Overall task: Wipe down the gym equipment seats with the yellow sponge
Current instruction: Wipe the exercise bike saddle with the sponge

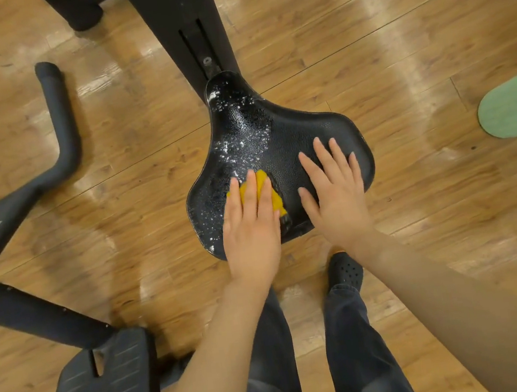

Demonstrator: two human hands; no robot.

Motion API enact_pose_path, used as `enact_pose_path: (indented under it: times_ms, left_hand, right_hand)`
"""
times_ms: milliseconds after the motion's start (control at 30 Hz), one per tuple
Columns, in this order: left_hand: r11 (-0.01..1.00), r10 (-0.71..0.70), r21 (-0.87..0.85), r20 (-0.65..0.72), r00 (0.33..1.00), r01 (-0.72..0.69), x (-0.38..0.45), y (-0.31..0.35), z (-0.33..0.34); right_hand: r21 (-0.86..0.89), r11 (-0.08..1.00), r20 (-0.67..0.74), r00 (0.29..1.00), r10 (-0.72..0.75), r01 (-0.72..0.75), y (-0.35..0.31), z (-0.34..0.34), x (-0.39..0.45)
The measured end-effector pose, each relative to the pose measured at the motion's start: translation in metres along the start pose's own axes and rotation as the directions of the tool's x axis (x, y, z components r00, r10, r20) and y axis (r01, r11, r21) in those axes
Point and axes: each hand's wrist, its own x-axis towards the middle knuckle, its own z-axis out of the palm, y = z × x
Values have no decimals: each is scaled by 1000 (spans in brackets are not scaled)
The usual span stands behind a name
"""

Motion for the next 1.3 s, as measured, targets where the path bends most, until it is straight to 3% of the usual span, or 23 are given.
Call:
enact_pose_path:
  times_ms: [67, 133, 267, 467, 700, 800, 967, 1200, 1300]
  left_hand:
    - [996, -75, -44, 21, 997, 76, 24, 0, -5]
    - [998, -53, -38, 6, 999, 53, 33, -4, -6]
    - [998, -42, -49, -97, 994, 38, -10, -13, 6]
    - [998, -56, 9, -60, 997, 57, -50, -16, 9]
    - [926, -353, -162, -54, 934, 341, 26, -9, -4]
    - [938, -322, -164, -87, 943, 305, 3, 3, 3]
    - [954, -284, -111, -33, 958, 279, -30, 1, 5]
    - [868, -456, -235, -29, 889, 438, 34, -25, 1]
    - [894, -410, -230, -78, 909, 383, 7, -10, 6]
  right_hand:
    - [-17, 1000, -15, 1000, 10, -11, -2, 1, 0]
    - [-36, 999, -15, 1000, 11, -11, -2, 1, 0]
    - [-73, 997, -4, 1000, 9, -9, -2, 2, -2]
    - [-107, 994, -50, 999, 10, -15, -6, 8, -2]
    - [-132, 991, -56, 998, 25, -32, -10, 9, -1]
    - [-123, 992, -81, 996, 25, -35, -16, 13, -1]
    - [-106, 994, -124, 992, 19, -32, -16, 17, -2]
    - [-152, 987, -101, 994, 42, -58, -18, 18, -1]
    - [-124, 990, -123, 991, 51, -66, -20, 18, -1]
